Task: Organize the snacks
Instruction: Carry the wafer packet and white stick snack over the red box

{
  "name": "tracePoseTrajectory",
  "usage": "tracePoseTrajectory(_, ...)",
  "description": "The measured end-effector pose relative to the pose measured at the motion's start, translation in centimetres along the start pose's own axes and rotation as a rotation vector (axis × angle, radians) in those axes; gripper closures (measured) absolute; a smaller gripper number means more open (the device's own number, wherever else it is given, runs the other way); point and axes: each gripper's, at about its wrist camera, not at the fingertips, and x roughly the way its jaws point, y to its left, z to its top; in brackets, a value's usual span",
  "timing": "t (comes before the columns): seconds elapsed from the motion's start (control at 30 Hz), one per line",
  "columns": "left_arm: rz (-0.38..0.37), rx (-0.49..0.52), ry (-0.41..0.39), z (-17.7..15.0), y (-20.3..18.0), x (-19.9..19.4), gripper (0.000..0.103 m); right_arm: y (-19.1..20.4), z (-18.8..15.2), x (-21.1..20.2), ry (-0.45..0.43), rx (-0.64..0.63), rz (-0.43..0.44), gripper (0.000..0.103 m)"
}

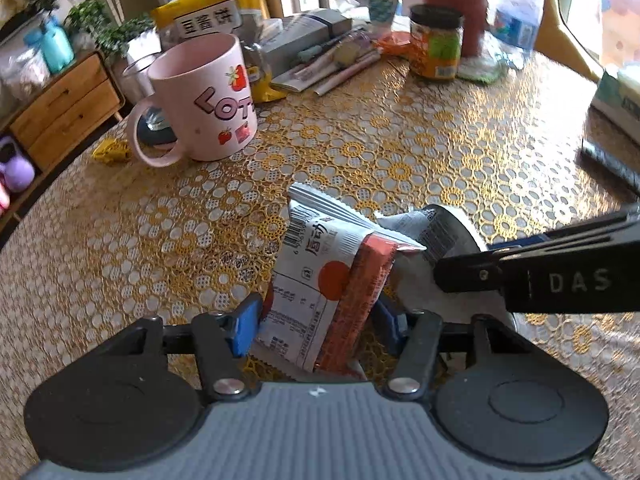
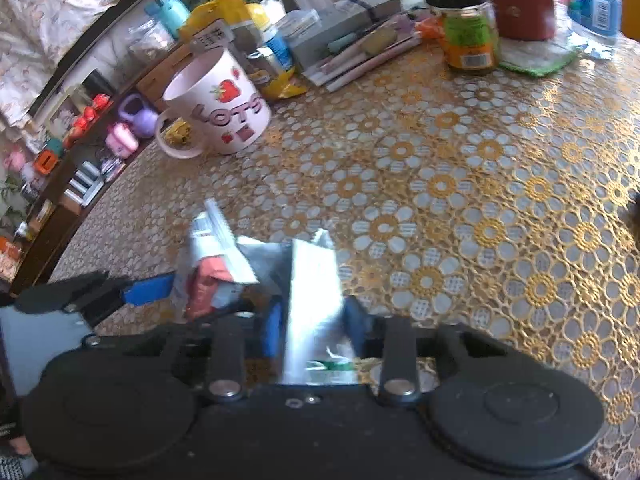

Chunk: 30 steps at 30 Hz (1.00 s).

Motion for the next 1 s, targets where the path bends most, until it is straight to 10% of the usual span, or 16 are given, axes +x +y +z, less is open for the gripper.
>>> tracePoseTrajectory(1.0, 0.011, -0.183, 0.022, -9.1, -2.7, -20.1, 0.048, 8.4, -9.9, -15.3, -0.069, -0.144, 0.003, 0.084)
